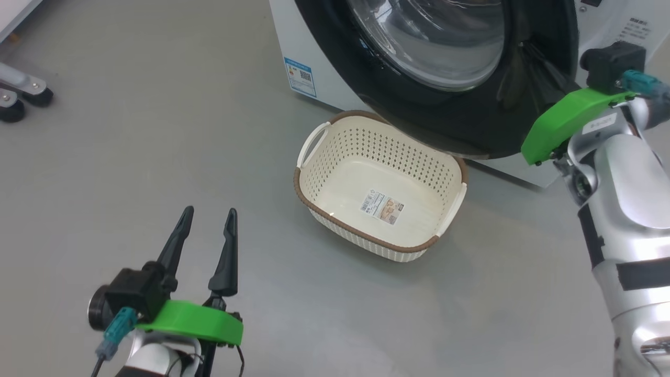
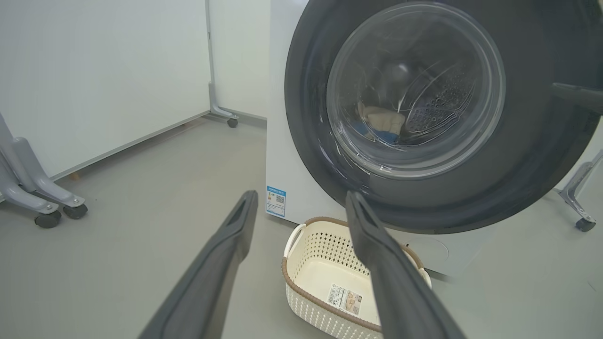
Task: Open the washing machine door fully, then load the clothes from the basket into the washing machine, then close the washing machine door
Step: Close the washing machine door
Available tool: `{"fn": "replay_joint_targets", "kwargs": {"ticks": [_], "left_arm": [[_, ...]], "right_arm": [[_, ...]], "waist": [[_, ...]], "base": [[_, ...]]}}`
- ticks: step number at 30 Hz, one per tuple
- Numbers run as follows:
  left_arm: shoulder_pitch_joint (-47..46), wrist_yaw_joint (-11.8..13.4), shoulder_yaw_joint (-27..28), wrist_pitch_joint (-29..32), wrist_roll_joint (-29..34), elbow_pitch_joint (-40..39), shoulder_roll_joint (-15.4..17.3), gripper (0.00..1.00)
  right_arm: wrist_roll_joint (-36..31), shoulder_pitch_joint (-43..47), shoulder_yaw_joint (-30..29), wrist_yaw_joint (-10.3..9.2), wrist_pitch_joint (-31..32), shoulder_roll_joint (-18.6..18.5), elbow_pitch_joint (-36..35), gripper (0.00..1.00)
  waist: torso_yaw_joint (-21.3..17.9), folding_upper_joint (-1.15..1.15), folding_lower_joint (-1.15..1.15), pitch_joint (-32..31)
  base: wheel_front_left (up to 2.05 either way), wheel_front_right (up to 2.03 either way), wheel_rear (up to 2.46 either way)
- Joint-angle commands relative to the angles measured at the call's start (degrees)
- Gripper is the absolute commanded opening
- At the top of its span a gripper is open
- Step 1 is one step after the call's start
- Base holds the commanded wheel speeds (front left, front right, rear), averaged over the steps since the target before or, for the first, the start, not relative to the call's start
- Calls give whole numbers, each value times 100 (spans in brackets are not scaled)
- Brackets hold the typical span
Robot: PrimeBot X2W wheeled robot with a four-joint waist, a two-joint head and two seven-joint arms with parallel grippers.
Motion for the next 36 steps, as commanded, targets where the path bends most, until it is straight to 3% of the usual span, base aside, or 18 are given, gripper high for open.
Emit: {"fn": "replay_joint_targets", "kwargs": {"ticks": [1, 15, 25, 36], "left_arm": [[-276, -32, 245, -75, 57, -141, 59, 100], [-442, -246, 367, -111, 192, -27, -236, 100], [-428, -547, 632, -113, 340, 18, -549, 100], [-383, -754, 852, -113, 595, 106, -756, 100]], "right_arm": [[-80, -390, -84, -22, 0, -122, -152, 0], [-613, -1006, -773, -22, 287, -660, 224, 0], [-1032, -1656, -1276, -22, 290, -954, 761, 0], [-1515, -1959, -2028, -22, 66, -1012, 1228, 0]], "waist": [[34, 0, 0, 55], [368, 0, 0, 400], [628, 0, 0, 580], [718, 0, 0, 572]], "base": [[0, 0, 0], [0, 0, 0], [0, 0, 0], [0, 0, 0]]}}
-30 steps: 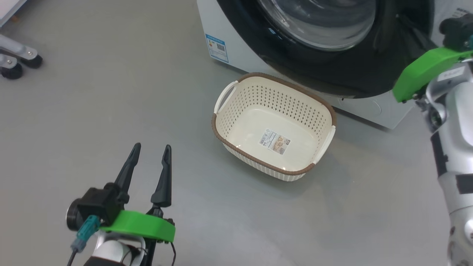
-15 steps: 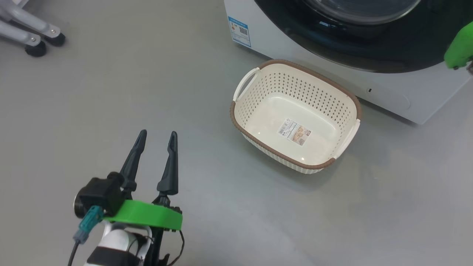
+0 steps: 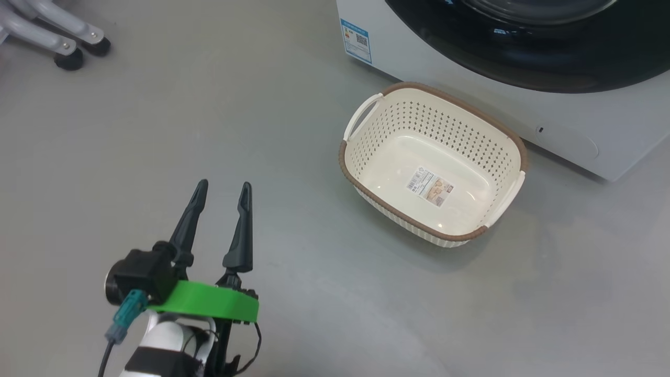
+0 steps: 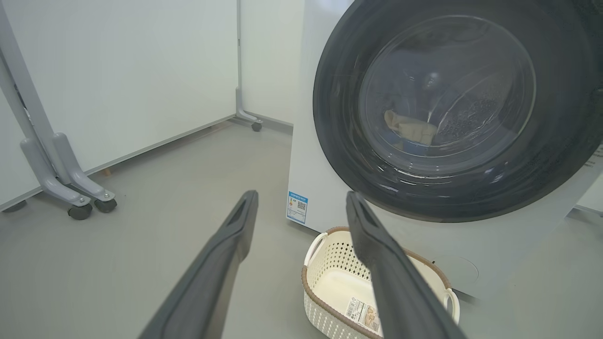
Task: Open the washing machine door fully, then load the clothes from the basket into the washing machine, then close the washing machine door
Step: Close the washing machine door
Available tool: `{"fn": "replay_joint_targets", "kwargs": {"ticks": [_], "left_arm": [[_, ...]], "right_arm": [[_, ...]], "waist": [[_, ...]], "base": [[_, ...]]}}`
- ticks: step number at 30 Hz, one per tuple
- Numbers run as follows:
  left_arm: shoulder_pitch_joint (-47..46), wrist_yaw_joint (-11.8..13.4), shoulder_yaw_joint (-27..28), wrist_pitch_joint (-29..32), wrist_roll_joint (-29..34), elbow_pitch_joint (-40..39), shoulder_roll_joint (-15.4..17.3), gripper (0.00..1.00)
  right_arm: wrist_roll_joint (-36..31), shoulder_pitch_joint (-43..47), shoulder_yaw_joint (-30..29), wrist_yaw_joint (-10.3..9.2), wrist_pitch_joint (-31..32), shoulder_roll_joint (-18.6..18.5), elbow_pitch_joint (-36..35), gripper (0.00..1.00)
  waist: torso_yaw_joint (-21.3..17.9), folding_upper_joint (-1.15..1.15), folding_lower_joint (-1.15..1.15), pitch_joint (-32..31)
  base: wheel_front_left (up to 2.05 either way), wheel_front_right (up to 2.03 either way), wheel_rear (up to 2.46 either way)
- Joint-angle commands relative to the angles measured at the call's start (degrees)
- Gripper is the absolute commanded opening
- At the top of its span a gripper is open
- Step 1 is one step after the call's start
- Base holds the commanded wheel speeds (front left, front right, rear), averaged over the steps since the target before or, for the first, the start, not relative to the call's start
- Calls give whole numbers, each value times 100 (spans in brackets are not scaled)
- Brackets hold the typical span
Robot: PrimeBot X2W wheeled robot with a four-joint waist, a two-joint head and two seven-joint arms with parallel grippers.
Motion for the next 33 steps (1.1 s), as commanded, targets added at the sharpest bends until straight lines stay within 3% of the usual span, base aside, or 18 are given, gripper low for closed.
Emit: {"fn": "replay_joint_targets", "kwargs": {"ticks": [1, 18, 30, 31, 33], "left_arm": [[-134, -60, 284, -78, 80, -144, 64, 100], [-46, -185, 432, -79, 286, -52, 19, 100], [82, -159, 483, -57, 312, -47, 182, 100], [95, -153, 482, -46, 311, -43, 196, 100], [114, -145, 475, -13, 300, -49, 216, 100]], "right_arm": [[-97, -330, -43, -23, -112, -17, -131, 0], [125, 164, 561, -23, -710, 669, 218, 0], [1178, 1450, 1640, -23, -812, 1101, -933, 0], [1263, 1592, 1709, -23, -813, 1111, -1092, 7], [1435, 1876, 1773, -23, -814, 1127, -1437, 43]], "waist": [[-13, 0, 0, -28], [-473, 0, 0, -257], [-1206, 0, 0, -494], [-1269, 0, 0, -528], [-1388, 0, 0, -563]], "base": [[0, 0, 0], [0, 0, 0], [0, 0, 0], [0, 0, 0], [0, 0, 0]]}}
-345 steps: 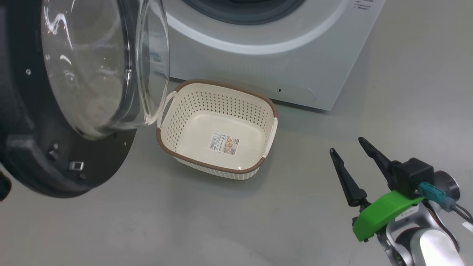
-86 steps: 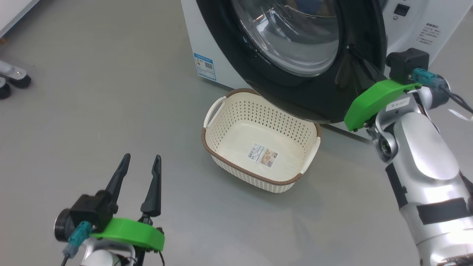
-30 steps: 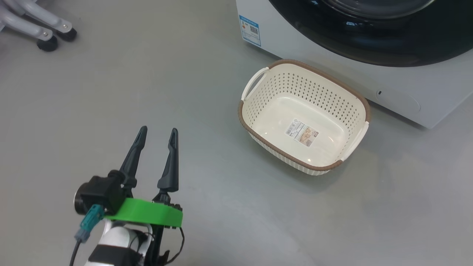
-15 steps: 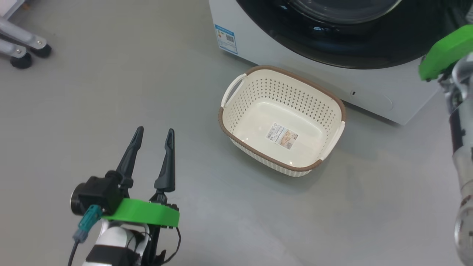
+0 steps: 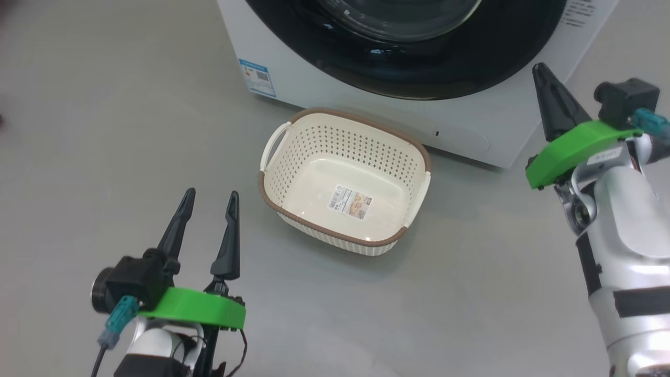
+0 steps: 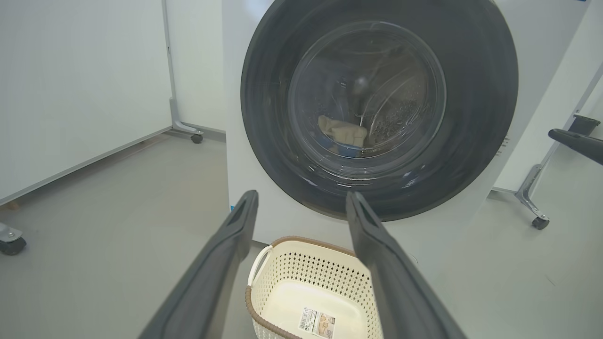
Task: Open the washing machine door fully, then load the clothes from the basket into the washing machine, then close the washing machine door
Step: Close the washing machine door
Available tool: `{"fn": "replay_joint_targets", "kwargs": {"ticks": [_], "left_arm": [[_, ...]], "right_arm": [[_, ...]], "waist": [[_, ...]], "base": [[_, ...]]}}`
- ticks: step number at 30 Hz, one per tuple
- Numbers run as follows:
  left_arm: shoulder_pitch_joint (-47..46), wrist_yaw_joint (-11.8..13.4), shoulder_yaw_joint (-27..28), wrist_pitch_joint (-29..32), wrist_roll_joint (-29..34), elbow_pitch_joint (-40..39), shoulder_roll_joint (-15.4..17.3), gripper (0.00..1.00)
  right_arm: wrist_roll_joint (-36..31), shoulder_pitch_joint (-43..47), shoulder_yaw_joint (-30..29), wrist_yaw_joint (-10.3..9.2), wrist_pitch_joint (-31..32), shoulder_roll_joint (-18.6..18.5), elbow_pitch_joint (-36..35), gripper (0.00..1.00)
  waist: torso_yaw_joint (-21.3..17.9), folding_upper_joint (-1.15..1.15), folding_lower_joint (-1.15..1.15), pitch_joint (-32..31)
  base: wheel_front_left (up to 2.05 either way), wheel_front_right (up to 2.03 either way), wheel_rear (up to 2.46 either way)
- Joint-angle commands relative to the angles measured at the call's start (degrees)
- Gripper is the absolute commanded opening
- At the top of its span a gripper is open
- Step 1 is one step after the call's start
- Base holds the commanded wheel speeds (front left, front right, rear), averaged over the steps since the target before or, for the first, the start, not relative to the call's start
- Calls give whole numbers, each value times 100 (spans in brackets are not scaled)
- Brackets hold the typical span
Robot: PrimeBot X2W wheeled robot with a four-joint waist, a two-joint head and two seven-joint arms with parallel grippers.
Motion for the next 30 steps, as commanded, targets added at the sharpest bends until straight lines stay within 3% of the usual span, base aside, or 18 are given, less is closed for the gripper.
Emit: {"fn": "replay_joint_targets", "kwargs": {"ticks": [1, 2, 30], "left_arm": [[-28, 40, 214, 23, 19, -174, 160, 100], [-19, 41, 213, 39, 6, -179, 170, 100], [471, 330, 336, 353, -134, -354, 544, 100]], "right_arm": [[110, 59, 121, -21, -77, 113, -366, 74], [150, 195, 129, -21, -77, 116, -514, 99], [767, 3263, 7, -21, 812, 178, -4043, 100]], "waist": [[-174, 0, 0, -97], [-229, 0, 0, -113], [-1754, 0, 0, -690]], "base": [[0, 0, 0], [0, 0, 0], [0, 0, 0]]}}
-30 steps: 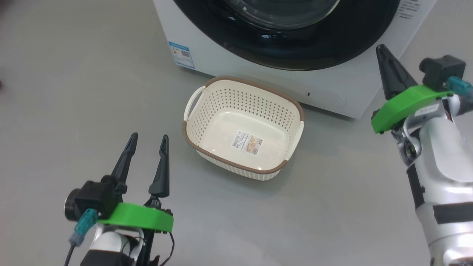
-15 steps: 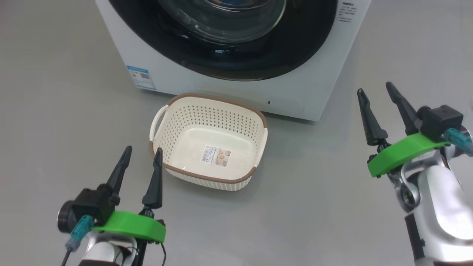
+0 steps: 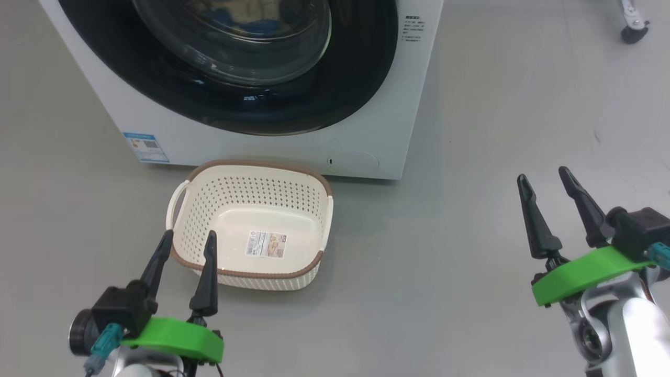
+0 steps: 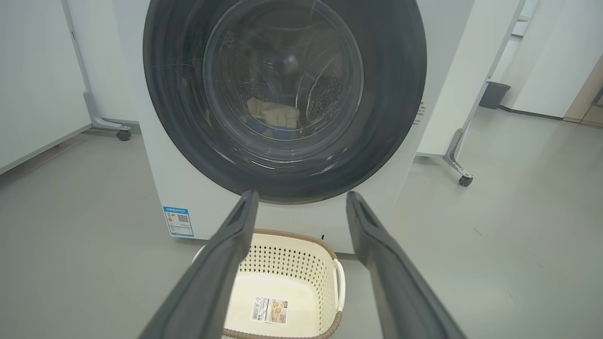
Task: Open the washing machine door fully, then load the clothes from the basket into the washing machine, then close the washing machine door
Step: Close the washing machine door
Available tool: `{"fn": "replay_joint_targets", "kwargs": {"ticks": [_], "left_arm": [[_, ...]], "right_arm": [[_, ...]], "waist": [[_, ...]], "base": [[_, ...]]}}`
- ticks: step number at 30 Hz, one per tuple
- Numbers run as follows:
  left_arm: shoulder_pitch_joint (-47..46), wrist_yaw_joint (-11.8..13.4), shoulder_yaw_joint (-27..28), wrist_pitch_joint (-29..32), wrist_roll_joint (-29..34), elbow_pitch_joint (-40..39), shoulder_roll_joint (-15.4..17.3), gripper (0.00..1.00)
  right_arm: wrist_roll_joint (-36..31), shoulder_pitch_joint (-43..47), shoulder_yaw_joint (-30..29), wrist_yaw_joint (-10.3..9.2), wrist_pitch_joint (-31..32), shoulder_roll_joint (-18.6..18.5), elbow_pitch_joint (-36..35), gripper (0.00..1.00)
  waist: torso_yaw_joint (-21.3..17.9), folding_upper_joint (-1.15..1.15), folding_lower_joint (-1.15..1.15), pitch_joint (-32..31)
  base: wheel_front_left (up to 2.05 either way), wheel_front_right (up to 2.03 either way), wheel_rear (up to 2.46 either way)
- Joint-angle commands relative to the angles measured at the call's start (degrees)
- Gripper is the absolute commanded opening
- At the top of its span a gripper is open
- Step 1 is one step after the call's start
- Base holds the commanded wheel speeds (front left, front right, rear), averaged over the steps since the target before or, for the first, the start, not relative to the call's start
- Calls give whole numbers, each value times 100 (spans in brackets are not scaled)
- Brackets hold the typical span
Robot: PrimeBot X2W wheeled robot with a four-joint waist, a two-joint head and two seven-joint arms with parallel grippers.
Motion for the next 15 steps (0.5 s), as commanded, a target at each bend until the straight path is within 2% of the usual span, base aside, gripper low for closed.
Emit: {"fn": "replay_joint_targets", "kwargs": {"ticks": [1, 15], "left_arm": [[-123, 44, 259, 11, -30, -234, 165, 100], [153, 214, 294, 87, -63, -417, 272, 100]], "right_arm": [[55, -44, 132, -21, 65, 10, -344, 100], [186, 977, -119, -21, 380, 10, -1206, 100]], "waist": [[-99, 0, 0, -47], [-298, 0, 0, -222]], "base": [[0, 0, 0], [0, 0, 0]]}}
